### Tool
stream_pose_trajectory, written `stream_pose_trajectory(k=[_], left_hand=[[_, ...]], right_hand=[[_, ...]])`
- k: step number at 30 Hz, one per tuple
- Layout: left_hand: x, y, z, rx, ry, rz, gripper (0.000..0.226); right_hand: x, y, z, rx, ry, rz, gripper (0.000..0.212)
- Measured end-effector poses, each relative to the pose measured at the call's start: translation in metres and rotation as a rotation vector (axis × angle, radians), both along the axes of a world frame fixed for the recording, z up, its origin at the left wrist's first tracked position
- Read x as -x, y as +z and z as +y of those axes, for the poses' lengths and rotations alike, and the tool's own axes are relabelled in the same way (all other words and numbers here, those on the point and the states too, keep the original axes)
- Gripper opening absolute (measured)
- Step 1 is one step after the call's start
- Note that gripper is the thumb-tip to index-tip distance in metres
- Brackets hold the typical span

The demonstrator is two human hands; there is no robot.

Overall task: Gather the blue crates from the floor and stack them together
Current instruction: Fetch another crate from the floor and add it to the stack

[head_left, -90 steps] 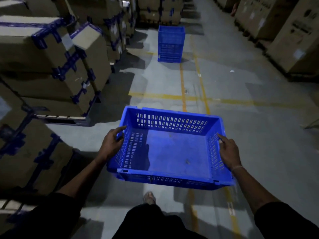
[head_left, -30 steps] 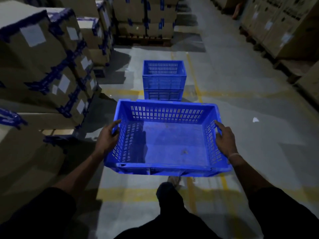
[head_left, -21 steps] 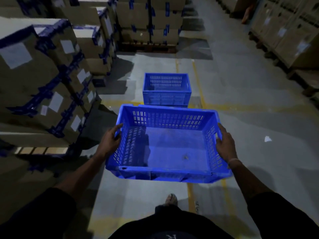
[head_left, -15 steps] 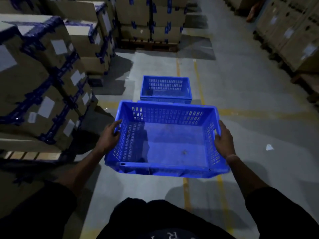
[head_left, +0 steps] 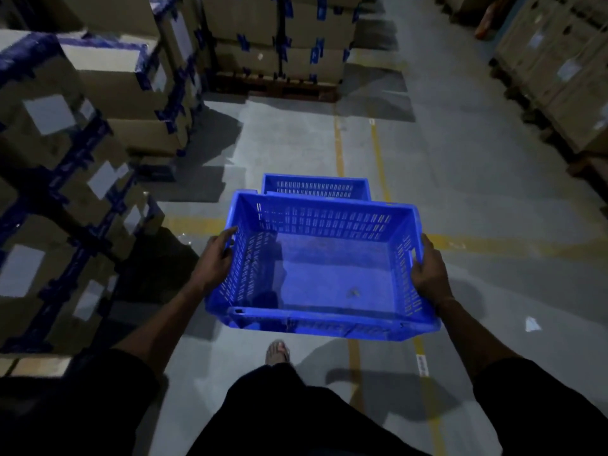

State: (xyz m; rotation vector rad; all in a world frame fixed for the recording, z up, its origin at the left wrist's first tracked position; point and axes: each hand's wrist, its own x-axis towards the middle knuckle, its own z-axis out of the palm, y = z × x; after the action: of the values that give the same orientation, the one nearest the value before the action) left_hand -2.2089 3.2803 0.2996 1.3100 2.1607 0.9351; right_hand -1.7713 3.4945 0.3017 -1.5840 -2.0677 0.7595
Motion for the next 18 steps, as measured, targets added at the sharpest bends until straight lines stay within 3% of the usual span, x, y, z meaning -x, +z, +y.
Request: stream_pose_trajectory(k=[5,9,18], left_hand=[[0.065,-0.021,0.098,0.065,-0.073,-0.078,0.063],[0.088,-0.032,0.167,0.010,-0.074,-0.132,0.076],[0.116,-0.082,0.304,0.053,0.128,-0.116,0.074]], right_hand=[[0.059,-0.026,0.100,-0.002,-0.065,-0.122,0.070],[0.096,-0.046,0.168,0.004,-0.074,-0.171,0.073],[0.158,-0.101,0.318,0.011,-0.061,-0.241,0.073]])
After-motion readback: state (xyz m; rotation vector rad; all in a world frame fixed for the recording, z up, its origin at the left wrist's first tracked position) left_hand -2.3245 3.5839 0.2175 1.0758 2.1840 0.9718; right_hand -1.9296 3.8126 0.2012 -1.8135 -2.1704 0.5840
